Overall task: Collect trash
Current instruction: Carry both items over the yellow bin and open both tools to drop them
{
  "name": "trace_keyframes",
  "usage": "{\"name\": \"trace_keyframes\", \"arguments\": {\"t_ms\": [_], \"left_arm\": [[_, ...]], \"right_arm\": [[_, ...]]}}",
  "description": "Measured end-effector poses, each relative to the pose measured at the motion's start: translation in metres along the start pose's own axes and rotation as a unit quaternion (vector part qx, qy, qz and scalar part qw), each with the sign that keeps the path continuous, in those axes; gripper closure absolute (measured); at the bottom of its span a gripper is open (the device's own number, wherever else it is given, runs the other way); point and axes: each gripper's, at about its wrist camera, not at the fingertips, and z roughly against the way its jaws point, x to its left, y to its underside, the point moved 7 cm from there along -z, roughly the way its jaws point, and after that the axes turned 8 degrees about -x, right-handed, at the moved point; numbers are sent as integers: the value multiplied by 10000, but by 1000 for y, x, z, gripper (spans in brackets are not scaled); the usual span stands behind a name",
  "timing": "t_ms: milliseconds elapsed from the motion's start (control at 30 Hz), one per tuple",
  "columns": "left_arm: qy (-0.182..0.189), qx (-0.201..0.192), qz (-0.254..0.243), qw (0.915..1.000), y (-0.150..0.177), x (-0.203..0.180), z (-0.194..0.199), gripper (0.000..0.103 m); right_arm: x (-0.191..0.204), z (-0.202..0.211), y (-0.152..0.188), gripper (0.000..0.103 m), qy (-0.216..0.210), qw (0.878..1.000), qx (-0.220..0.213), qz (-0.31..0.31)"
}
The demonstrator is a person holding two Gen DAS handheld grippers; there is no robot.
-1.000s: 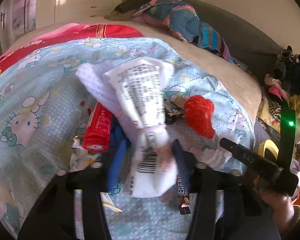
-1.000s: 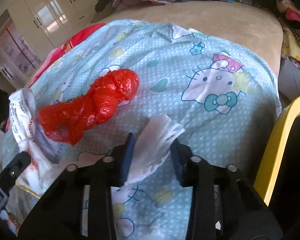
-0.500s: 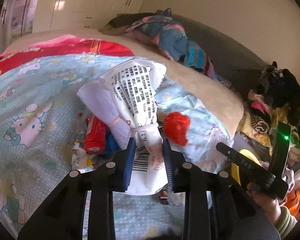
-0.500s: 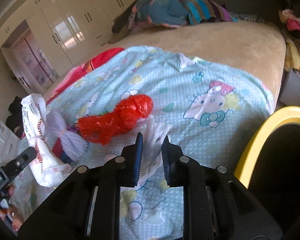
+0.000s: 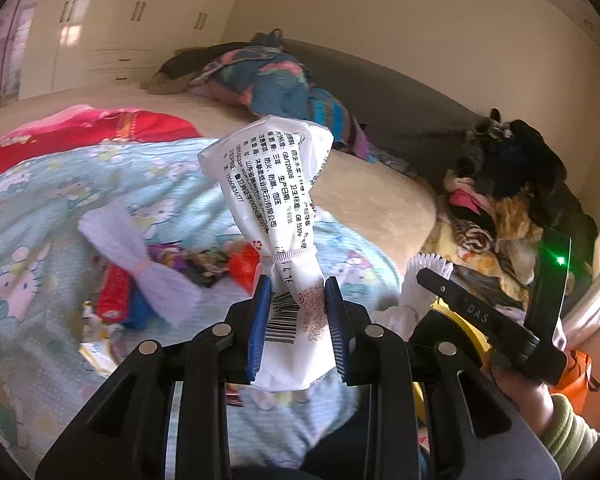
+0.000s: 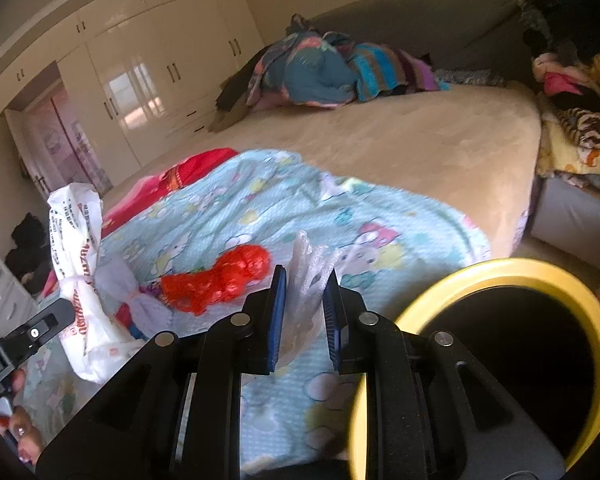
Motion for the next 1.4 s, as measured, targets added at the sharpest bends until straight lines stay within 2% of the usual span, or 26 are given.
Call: {"name": "trace_keyframes", "arguments": {"t_ms": [400,767,1000,1200,1300,1400], "left_arm": [[536,186,-241,9981,13,-49,-8,77],[1006,467,-535,9924,33,-100,-21,77],[1263,796,-685,9864,55,-128,-36,77],[1446,1171,-816,9791,81,-153,-55,76],[1479,1356,-831,9761,91,-161,-68,76],[1508,1448,-863,9741,96,-168,-78,74]], "right_arm": [[-71,35,-5,90,683,9976,-131,-10],[-132,55,-5,90,1295,9914,-163,-28],[-156,56,-3,90,1495,9888,-37,-27],[-162,49,7,89,1490,9885,210,123],[-169,48,10,87,1467,9888,279,-65],[-177,48,12,77,1484,9881,309,-250]]}}
